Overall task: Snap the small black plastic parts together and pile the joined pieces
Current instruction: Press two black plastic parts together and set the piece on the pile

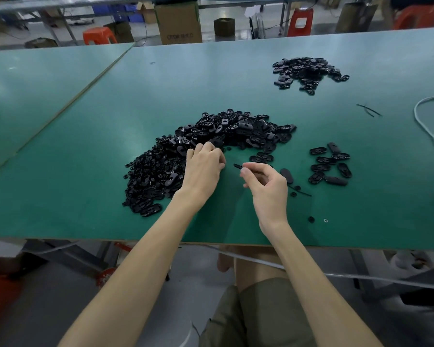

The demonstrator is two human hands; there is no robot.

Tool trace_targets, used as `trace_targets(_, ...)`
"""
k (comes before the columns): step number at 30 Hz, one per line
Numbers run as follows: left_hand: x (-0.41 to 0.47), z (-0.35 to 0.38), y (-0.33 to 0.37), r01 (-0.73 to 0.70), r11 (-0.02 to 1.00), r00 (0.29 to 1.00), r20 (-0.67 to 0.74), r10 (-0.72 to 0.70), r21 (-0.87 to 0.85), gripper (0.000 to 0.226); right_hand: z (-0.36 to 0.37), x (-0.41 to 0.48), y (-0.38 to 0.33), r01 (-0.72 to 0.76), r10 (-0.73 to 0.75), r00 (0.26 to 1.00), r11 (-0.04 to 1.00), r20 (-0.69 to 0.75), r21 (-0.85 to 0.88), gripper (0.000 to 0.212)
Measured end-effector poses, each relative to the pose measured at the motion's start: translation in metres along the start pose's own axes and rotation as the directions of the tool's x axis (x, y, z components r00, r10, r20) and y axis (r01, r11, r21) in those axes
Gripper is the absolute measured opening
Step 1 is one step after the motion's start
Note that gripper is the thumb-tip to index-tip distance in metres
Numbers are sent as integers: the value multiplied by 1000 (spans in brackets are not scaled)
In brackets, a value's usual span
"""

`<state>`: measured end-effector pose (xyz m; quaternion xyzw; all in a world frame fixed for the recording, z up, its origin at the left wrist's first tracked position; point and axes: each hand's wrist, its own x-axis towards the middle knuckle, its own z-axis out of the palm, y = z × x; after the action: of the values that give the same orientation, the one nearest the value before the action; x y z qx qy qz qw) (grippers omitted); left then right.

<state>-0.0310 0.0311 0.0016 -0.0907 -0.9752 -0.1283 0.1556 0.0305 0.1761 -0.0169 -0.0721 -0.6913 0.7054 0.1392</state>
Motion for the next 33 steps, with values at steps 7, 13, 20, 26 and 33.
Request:
trace_targets(7,-3,-5,8,-198,973,980,61,192,122,12,-1,-2,-3,4,-1,999,997,-37,71,10)
trace_targets(13,-15,1,17,-253,959,967,9,254,131,18,-1,-3,-4,6,-1,998,998,-64,66,17)
trace_targets(20,-13,6,24,-76,996,995,61,79,-39,18,0,-2,-5,-13,19,997,997,-79,79,20)
trace_targets(26,-23,19,29,-91,996,996,21,91,-11,12,1,0,-3,-16,27,994,995,-104,103,20)
trace_targets(33,-33,16,33,-155,988,988,-21,155,-15,27,1,1,-2,-22,33,994,994,-103,104,21)
